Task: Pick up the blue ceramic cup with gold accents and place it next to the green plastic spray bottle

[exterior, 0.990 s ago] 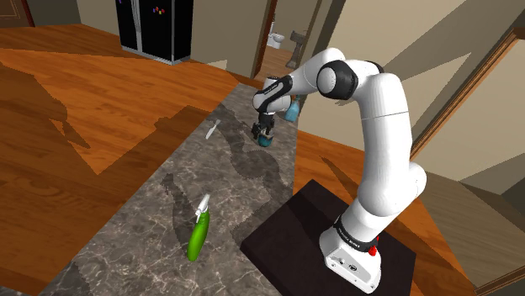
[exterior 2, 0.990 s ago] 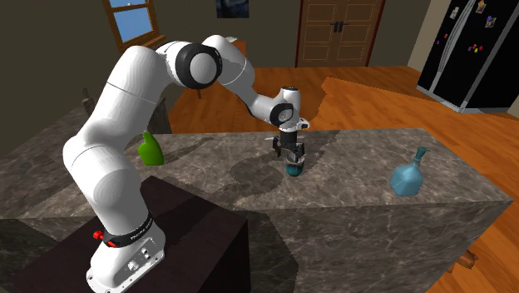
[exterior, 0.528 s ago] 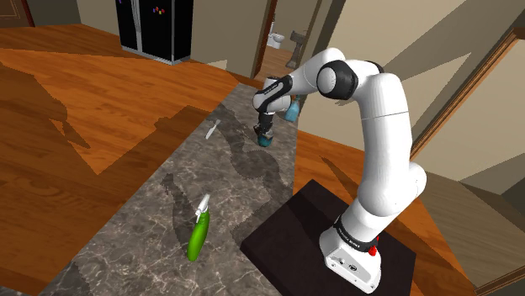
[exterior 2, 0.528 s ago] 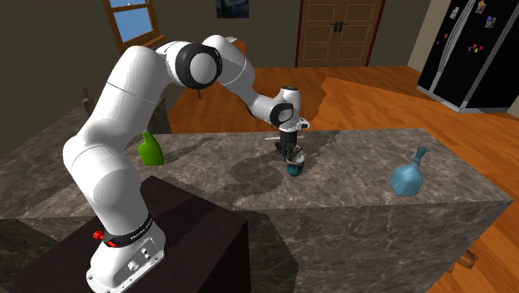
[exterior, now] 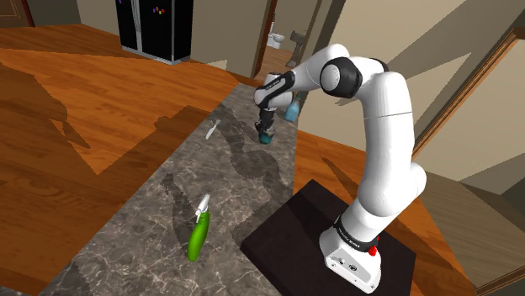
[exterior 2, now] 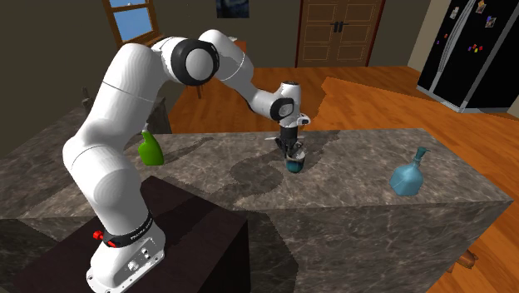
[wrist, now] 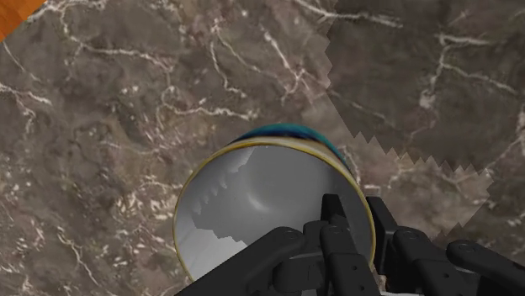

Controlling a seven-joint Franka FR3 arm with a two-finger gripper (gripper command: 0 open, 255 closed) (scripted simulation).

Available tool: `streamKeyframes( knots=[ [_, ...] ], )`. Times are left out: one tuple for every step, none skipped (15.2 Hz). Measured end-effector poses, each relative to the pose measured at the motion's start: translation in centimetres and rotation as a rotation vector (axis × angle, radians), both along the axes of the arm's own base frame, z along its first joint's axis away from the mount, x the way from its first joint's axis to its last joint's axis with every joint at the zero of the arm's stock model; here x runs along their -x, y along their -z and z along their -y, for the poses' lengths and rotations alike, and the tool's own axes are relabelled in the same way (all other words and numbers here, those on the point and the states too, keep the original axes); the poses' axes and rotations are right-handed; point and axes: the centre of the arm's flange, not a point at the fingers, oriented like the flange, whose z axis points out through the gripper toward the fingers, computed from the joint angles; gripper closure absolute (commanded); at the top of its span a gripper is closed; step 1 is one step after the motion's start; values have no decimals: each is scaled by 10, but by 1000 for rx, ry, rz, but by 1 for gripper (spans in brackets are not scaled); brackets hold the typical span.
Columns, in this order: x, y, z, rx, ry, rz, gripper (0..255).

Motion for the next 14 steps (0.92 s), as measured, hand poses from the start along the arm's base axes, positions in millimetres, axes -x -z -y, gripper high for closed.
streamKeyframes(
  knots=[
    [1, -5, -1, 0, 0, 0, 255],
    [1, -10, -1, 0, 0, 0, 255],
    [1, -15, -1, 0, 0, 0, 255],
    [0, -21, -1, 0, 0, 0, 255],
    [0, -25, -1, 0, 0, 0, 255],
    [0, -31, -1, 0, 0, 0, 255],
    [-1, -36, -1, 0, 0, 0, 255],
    [-1, -41, -1, 0, 0, 0, 255],
    [-1, -46, 0, 0, 0, 0, 255],
    [0, -53, 0, 0, 0, 0, 255],
    [0, -57, 0, 0, 0, 0, 255],
    [1, -61, 0, 0, 0, 0, 255],
    [0, -68, 0, 0, 0, 0, 255],
    [0, -73, 1, 0, 0, 0, 255]
  ],
)
